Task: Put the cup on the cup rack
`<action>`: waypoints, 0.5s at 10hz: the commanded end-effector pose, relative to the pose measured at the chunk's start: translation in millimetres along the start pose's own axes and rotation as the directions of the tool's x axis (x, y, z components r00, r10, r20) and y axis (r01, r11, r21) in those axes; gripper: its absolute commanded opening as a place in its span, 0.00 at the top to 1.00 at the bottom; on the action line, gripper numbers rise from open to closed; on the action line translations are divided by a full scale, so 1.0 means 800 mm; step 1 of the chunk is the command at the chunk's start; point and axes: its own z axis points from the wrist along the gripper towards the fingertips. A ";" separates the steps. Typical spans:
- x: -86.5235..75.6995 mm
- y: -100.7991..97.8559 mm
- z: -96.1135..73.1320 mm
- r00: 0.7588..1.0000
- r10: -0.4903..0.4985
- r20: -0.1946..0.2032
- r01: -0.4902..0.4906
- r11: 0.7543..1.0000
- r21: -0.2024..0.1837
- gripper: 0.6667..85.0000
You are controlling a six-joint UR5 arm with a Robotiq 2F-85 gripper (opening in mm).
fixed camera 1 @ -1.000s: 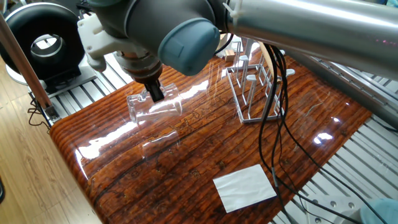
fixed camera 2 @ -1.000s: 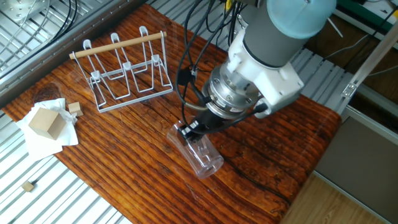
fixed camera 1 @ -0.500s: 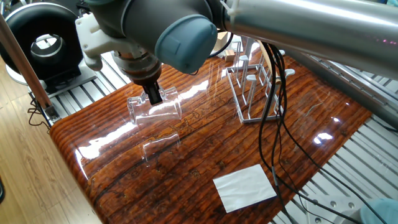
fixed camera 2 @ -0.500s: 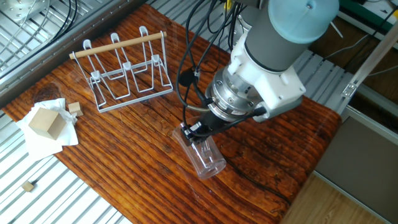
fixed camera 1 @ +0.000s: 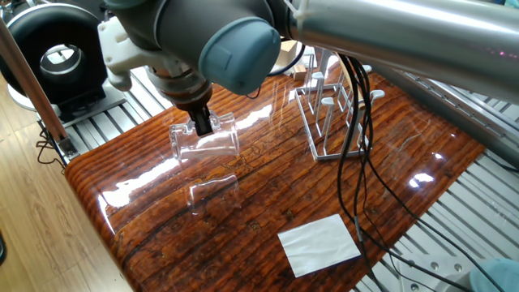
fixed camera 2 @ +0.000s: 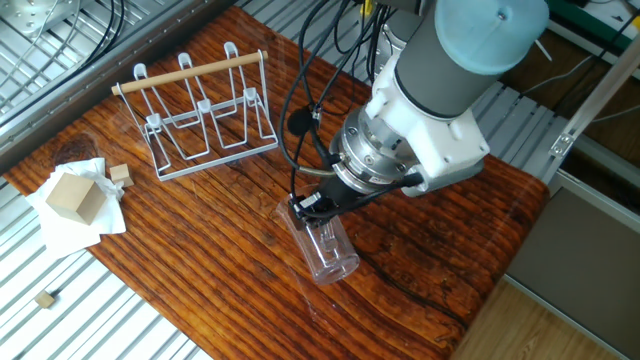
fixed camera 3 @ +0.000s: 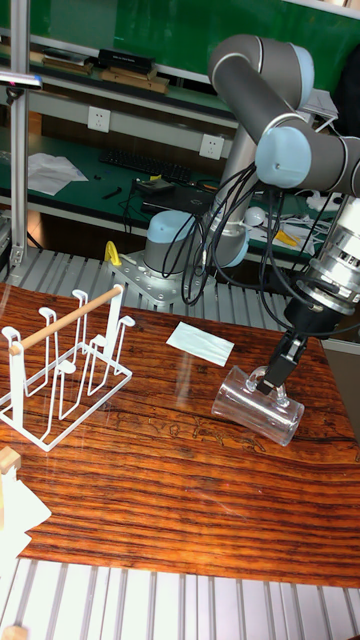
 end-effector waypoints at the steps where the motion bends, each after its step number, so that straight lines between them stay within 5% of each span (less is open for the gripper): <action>1: 0.001 0.006 -0.001 0.999 0.039 -0.001 -0.039 0.999 -0.022 1.00; 5: -0.004 0.003 -0.001 0.998 0.053 0.015 -0.053 0.998 -0.015 1.00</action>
